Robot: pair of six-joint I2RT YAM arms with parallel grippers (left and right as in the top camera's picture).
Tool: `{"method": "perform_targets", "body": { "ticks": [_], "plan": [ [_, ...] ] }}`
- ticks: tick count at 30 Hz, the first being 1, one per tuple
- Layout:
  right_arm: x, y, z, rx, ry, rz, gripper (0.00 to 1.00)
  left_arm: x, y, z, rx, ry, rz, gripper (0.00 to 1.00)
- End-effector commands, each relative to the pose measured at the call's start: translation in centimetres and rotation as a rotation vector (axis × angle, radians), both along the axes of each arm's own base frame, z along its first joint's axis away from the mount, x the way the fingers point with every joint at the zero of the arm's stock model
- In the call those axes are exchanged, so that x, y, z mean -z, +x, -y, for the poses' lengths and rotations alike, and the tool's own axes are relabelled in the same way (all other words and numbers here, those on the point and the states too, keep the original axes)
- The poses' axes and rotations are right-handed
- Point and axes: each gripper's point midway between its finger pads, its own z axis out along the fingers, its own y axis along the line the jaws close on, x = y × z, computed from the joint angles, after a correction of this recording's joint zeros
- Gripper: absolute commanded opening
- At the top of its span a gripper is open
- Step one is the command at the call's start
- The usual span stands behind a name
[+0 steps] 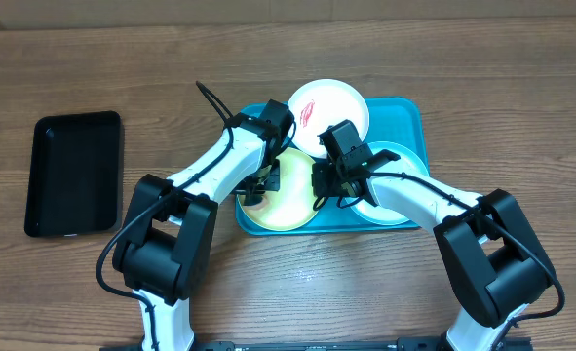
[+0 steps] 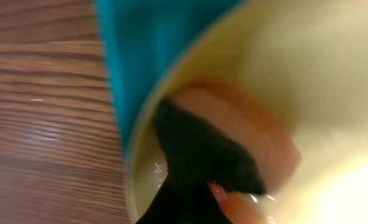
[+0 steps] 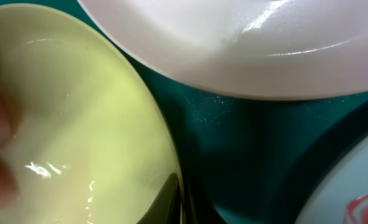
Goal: Clean dirty plates on tray and stack at the side
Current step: 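Scrub the yellow plate with the sponge while the right gripper holds it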
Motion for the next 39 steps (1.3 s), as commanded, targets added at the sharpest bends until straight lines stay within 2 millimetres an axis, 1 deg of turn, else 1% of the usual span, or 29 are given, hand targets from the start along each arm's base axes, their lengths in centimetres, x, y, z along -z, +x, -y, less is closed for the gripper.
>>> {"method": "perform_targets", "body": {
  "ticks": [1, 3, 5, 7, 8, 10, 12, 15, 18, 19, 22, 24, 26, 27, 29, 31, 33, 35, 39],
  "plan": [
    [0.7, -0.2, 0.4, 0.008, -0.022, -0.010, 0.04, 0.1, 1.2, -2.6, -0.007, 0.150, 0.028, 0.04],
    [0.7, -0.2, 0.4, 0.008, -0.023, -0.010, 0.04, -0.4, 1.9, -1.7, -0.011, 0.108, 0.041, 0.04],
    [0.7, -0.2, 0.4, 0.008, -0.023, -0.011, 0.04, -0.6, 2.2, 0.0, -0.015, 0.014, 0.032, 0.04],
    [0.7, -0.2, 0.4, 0.008, -0.022, -0.009, 0.04, -0.2, 2.0, 3.1, -0.017, -0.158, 0.000, 0.04],
    [0.7, -0.1, 0.4, 0.008, -0.020, -0.006, 0.04, 0.0, 1.7, 5.4, -0.012, -0.290, -0.028, 0.04],
    [0.6, 0.0, 0.3, 0.008, -0.017, 0.000, 0.04, 0.1, 1.2, 7.9, 0.000, -0.420, -0.056, 0.04],
    [0.6, 0.1, 0.3, 0.008, -0.015, 0.003, 0.04, 0.4, 0.7, 9.2, 0.012, -0.487, -0.073, 0.04],
    [0.6, 0.1, 0.3, 0.008, -0.015, 0.003, 0.04, 1.1, -0.1, 9.4, 0.023, -0.479, -0.086, 0.04],
    [0.6, 0.1, 0.3, 0.008, -0.015, 0.002, 0.04, 2.0, -0.7, 8.5, 0.035, -0.436, -0.093, 0.04],
    [0.6, 0.1, 0.3, 0.008, -0.015, 0.003, 0.04, 2.3, -0.8, 7.9, 0.048, -0.404, -0.091, 0.05],
    [0.6, 0.0, 0.3, 0.008, -0.017, 0.001, 0.04, 2.6, -0.9, 4.4, 0.040, -0.229, -0.080, 0.04],
    [0.6, 0.0, 0.3, 0.008, -0.018, -0.001, 0.04, 2.4, -0.8, 2.0, 0.027, -0.117, -0.073, 0.04],
    [0.6, 0.0, 0.3, 0.008, -0.018, -0.002, 0.04, 2.0, -0.6, 0.2, 0.016, -0.042, -0.070, 0.04],
    [0.6, 0.0, 0.3, 0.008, -0.018, -0.002, 0.04, 1.7, -0.4, -0.5, 0.009, -0.015, -0.067, 0.04],
    [0.6, 0.0, 0.3, 0.008, -0.018, -0.002, 0.04, 1.0, 0.0, -1.1, -0.001, 0.004, -0.063, 0.04],
    [0.6, 0.0, 0.3, 0.008, -0.018, -0.002, 0.04, 0.4, 0.5, -1.1, -0.012, -0.009, -0.057, 0.04],
    [0.6, 0.0, 0.3, 0.008, -0.018, -0.002, 0.04, 0.0, 1.0, 0.0, -0.015, -0.066, -0.052, 0.04],
    [0.6, 0.0, 0.3, 0.008, -0.017, 0.000, 0.04, 0.1, 1.2, 2.0, -0.014, -0.176, -0.059, 0.04],
    [0.6, 0.1, 0.3, 0.008, -0.015, 0.003, 0.04, 0.3, 0.8, 6.8, 0.011, -0.415, -0.084, 0.04]
  ]
}}
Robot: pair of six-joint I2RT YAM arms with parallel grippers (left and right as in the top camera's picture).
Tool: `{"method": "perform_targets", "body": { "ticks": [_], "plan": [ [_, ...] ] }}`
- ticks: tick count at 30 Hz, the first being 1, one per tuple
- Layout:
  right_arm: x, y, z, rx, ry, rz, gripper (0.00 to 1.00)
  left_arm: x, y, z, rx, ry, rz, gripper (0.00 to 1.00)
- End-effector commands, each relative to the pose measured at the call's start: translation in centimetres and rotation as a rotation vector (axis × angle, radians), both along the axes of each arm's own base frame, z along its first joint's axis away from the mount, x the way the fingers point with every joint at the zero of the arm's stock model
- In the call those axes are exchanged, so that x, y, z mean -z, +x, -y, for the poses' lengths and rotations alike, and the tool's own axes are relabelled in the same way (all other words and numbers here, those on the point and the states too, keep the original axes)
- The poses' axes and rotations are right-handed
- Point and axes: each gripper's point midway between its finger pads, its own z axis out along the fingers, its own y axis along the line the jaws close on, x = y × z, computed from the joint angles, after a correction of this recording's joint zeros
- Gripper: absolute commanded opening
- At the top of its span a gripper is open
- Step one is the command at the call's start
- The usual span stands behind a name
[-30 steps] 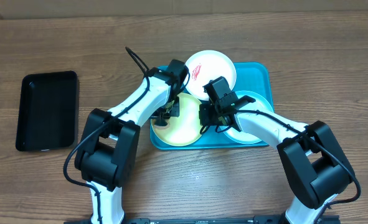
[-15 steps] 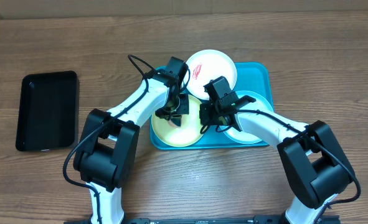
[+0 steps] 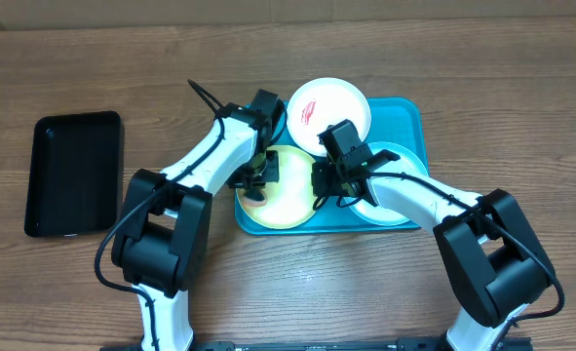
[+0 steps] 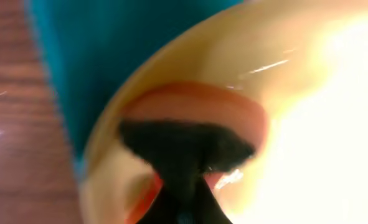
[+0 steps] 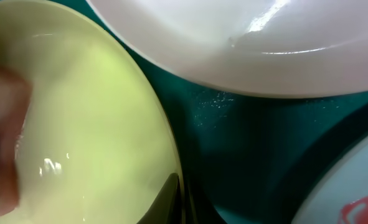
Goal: Clean dirty plates on tray and stack at the side
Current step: 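Scrub the yellow plate with the sponge while the right gripper holds it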
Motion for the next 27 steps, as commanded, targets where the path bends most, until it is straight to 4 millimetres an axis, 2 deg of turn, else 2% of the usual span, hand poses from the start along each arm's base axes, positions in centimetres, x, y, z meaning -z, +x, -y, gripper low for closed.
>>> {"method": "perform_targets", "body": {
  "ticks": [1, 7, 11, 13, 18, 23, 25, 27],
  "plan": [
    [0.6, -0.1, 0.3, 0.007, -0.017, -0.005, 0.04, 0.5, -0.6, 5.1, 0.046, -0.241, -0.045, 0.04],
    [0.6, -0.1, 0.3, 0.007, -0.016, -0.005, 0.04, 2.0, -2.2, 7.1, 0.091, -0.266, -0.048, 0.04],
    [0.6, -0.1, 0.3, 0.007, -0.017, -0.006, 0.04, 2.9, -3.7, 7.3, 0.118, -0.243, -0.072, 0.04],
    [0.6, -0.1, 0.3, 0.007, -0.017, -0.006, 0.04, 3.1, -3.9, 6.6, 0.125, -0.204, -0.075, 0.04],
    [0.7, -0.3, 0.5, 0.007, -0.023, -0.015, 0.04, 3.3, -3.4, 2.4, 0.086, -0.030, -0.068, 0.04],
    [0.7, -0.3, 0.5, 0.007, -0.023, -0.015, 0.04, 1.7, -2.0, -1.2, 0.035, 0.088, -0.056, 0.04],
    [0.7, -0.3, 0.5, 0.007, -0.023, -0.016, 0.04, 0.7, -0.9, -1.7, 0.013, 0.095, -0.040, 0.04],
    [0.7, -0.3, 0.5, 0.007, -0.023, -0.015, 0.04, 0.3, -0.2, -1.1, -0.005, 0.061, -0.025, 0.04]
  ]
}}
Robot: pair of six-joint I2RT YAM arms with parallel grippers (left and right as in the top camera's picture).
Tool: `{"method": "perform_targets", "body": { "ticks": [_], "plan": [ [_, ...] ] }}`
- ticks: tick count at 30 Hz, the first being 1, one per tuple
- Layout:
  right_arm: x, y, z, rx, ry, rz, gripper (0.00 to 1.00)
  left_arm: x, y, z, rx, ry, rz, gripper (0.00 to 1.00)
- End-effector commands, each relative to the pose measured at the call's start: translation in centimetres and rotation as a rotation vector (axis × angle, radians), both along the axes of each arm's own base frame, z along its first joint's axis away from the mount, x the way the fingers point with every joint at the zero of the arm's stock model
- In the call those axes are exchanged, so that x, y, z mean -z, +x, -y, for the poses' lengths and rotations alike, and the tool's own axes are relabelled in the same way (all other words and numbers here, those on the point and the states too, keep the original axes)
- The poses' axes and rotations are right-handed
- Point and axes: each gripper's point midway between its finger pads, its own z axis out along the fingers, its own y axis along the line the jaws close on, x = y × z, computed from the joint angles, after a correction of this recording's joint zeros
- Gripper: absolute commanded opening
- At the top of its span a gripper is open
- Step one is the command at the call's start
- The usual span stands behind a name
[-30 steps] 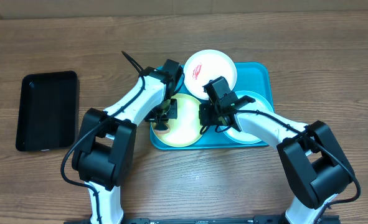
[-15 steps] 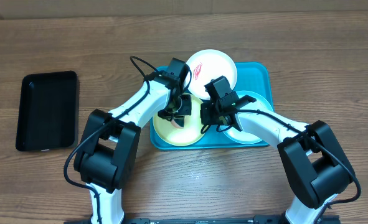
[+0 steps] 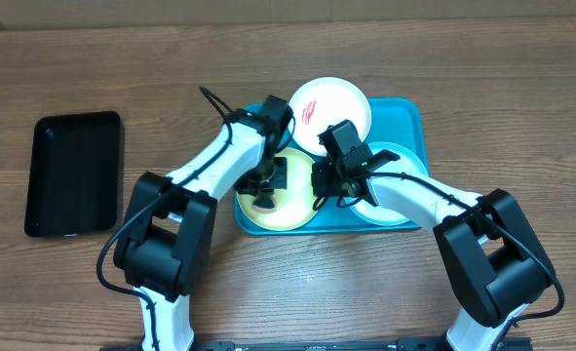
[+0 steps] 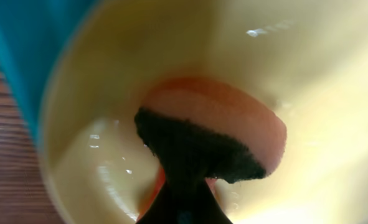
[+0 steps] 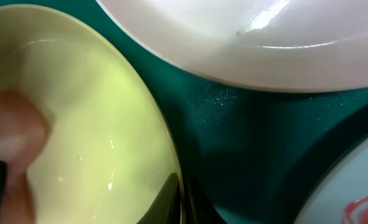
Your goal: Clean dirty plates on tray and stack at the side
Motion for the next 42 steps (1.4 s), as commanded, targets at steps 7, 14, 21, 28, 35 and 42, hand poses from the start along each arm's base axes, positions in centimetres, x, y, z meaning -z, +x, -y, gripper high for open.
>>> {"method": "perform_targets", "body": {
  "ticks": [7, 14, 21, 28, 35, 42],
  "plan": [
    [0.7, -0.2, 0.4, 0.008, -0.021, -0.008, 0.04, 0.6, 0.9, 6.6, -0.005, -0.316, -0.002, 0.04],
    [0.7, -0.2, 0.4, 0.008, -0.022, -0.009, 0.04, 0.9, -0.8, 8.2, 0.092, -0.279, -0.012, 0.04],
    [0.7, -0.2, 0.5, 0.007, -0.024, -0.012, 0.04, 0.0, 0.4, -0.8, -0.011, 0.037, -0.015, 0.04],
    [0.7, -0.6, 0.4, 0.003, -0.020, -0.029, 0.04, -7.5, 3.9, -1.0, -0.048, -0.013, 0.138, 0.04],
    [-2.2, -0.1, -0.4, -0.007, 0.018, -0.009, 0.04, -17.0, 4.0, -2.6, -0.122, -0.108, 0.370, 0.04],
    [-8.3, 0.7, -0.6, -0.006, 0.057, 0.096, 0.04, -19.5, 3.7, -10.0, -0.309, -0.087, 0.405, 0.04]
  ]
}}
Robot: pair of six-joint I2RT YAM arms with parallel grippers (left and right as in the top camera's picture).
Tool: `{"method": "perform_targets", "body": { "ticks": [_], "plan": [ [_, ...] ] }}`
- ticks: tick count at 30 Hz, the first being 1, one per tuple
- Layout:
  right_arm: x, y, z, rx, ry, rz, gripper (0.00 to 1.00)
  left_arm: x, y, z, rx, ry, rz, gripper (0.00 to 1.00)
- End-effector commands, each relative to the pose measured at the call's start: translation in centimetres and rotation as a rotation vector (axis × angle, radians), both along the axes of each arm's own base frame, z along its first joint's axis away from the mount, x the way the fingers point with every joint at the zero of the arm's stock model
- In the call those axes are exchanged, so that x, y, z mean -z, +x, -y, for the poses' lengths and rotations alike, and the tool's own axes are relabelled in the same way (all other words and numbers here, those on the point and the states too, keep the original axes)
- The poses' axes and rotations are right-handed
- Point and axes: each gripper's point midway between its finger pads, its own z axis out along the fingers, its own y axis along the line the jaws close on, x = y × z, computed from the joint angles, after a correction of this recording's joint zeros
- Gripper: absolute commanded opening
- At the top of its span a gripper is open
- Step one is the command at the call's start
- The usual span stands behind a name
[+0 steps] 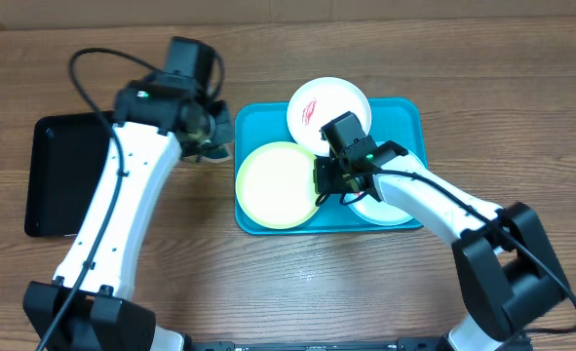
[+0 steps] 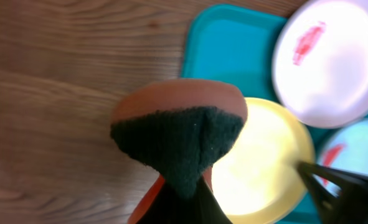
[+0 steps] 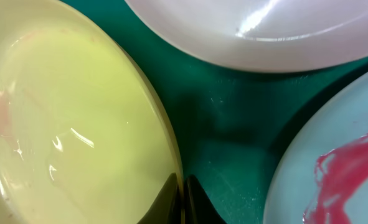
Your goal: Clean dirty plates on tray and stack at the side
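A yellow plate (image 1: 276, 183) lies in the left half of the teal tray (image 1: 404, 112), its face plain and glossy (image 3: 71, 124). My right gripper (image 1: 319, 185) is shut on the plate's right rim, one finger on each side of the rim (image 3: 182, 186). A white plate (image 1: 328, 109) with a red smear sits at the tray's back. A light blue plate (image 3: 339, 168), also smeared red, is at the right under my right arm. My left gripper (image 1: 207, 146) hangs over the table just left of the tray, shut on an orange sponge (image 2: 179, 134) with a dark scrub face.
A black rectangular tray (image 1: 73, 174) lies on the wooden table at the far left. My left arm stretches from the front edge up past it. My right arm crosses the tray's right half.
My left gripper has moved with the sponge from inside the yellow plate to a spot above the table left of the teal tray. My right gripper still pinches the plate's rim.
My right gripper held the yellow plate's right rim at every moment. The sponge in my left gripper pressed on the plate's left part, then near its left rim, then nearer its middle. Now the sponge is off the plate and beside the tray.
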Motion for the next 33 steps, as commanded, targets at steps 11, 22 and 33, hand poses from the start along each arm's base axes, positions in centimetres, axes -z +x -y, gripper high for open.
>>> {"method": "perform_targets", "body": {
  "ticks": [11, 22, 33],
  "plan": [
    [-15.6, 1.2, 2.1, -0.037, -0.560, 0.706, 0.04, 0.2, -3.1, -17.2, -0.413, 0.036, -0.095, 0.04],
    [-27.5, -0.3, -0.3, -0.034, -1.036, 1.120, 0.04, 1.3, -4.0, -19.1, -0.473, 0.019, -0.118, 0.04],
    [-19.0, -0.8, -3.4, -0.235, -0.660, 0.926, 0.04, 1.3, -4.2, -19.0, -0.472, 0.018, -0.124, 0.04]
  ]
}}
